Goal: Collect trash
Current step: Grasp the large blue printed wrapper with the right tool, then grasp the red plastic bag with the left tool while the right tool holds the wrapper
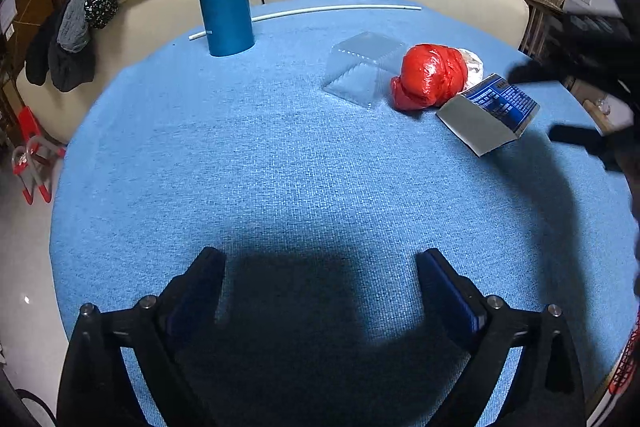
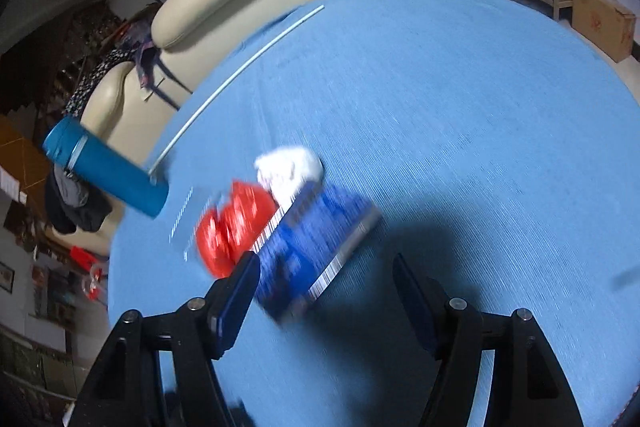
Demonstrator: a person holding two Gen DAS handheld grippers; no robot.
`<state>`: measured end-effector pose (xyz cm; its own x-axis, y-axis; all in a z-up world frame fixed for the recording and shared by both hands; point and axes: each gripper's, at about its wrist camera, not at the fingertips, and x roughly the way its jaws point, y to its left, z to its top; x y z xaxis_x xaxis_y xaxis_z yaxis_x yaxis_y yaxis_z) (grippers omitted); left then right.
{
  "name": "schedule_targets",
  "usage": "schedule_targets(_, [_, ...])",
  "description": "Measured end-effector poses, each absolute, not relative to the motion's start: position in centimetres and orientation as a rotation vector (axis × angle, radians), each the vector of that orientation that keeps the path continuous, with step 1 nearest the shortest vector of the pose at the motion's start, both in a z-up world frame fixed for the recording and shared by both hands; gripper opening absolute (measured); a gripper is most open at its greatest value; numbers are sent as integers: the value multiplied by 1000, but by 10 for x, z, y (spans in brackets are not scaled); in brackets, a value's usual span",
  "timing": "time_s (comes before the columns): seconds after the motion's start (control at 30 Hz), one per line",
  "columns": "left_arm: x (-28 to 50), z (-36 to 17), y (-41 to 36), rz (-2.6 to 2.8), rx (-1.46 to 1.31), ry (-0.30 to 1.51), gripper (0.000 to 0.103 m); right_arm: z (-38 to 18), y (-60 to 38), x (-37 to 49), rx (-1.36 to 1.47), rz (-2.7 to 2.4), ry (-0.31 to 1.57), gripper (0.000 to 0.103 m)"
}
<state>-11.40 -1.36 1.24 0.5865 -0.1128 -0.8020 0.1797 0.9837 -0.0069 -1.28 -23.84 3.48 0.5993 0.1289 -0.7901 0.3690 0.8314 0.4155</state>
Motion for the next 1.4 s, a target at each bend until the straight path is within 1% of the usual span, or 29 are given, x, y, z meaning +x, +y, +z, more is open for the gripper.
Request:
schedule_targets(0.13, [-112, 12, -14, -173, 81, 933, 101, 27, -229, 15, 559, -182, 974, 73])
schedule_targets(0.2, [-112, 12, -15, -173, 81, 933, 102, 13, -221, 27, 526, -172, 1036, 74])
schedule_targets(0.27, [-112, 11, -14, -173, 81, 933, 102, 13, -211, 29, 427, -165, 1034, 74])
schedule_targets(0.33, [-112, 11, -15, -170, 81, 933, 102, 12, -200, 26, 346, -121, 1045, 71])
schedule_targets(0.37, [-112, 11, -15, -169, 81, 933, 102, 12, -199, 22, 333, -93, 1048, 70])
schedule_targets(0.5, [-112, 11, -15, -169, 81, 933, 102, 12, -207, -1, 294, -49, 1049, 69])
schedule_targets(0.73, [-112, 12, -19, -200, 79, 935, 102, 11, -244, -69, 312, -42, 1043, 69])
schedule_targets(0.83, [-110, 24, -38, -301, 86, 912, 102, 12, -257, -89, 311, -32, 1035, 69])
schedule_targets(1.1, [-74, 75, -116, -462, 302, 712, 102, 8, -276, -111, 345, -12, 997, 69])
schedule_targets(1.2, [-50, 74, -134, -515, 333, 744, 102, 7, -276, -113, 343, -14, 985, 69])
schedule_targets(1.33, [-14, 52, -146, -452, 378, 822, 101, 8, -279, -116, 352, -4, 979, 69])
schedule_targets(1.37, [-11, 47, -146, -455, 375, 856, 92, 9, -279, -116, 353, -2, 979, 69])
schedule_targets(1.4, [-6, 38, -144, -476, 365, 909, 61, 9, -280, -118, 354, -1, 978, 69])
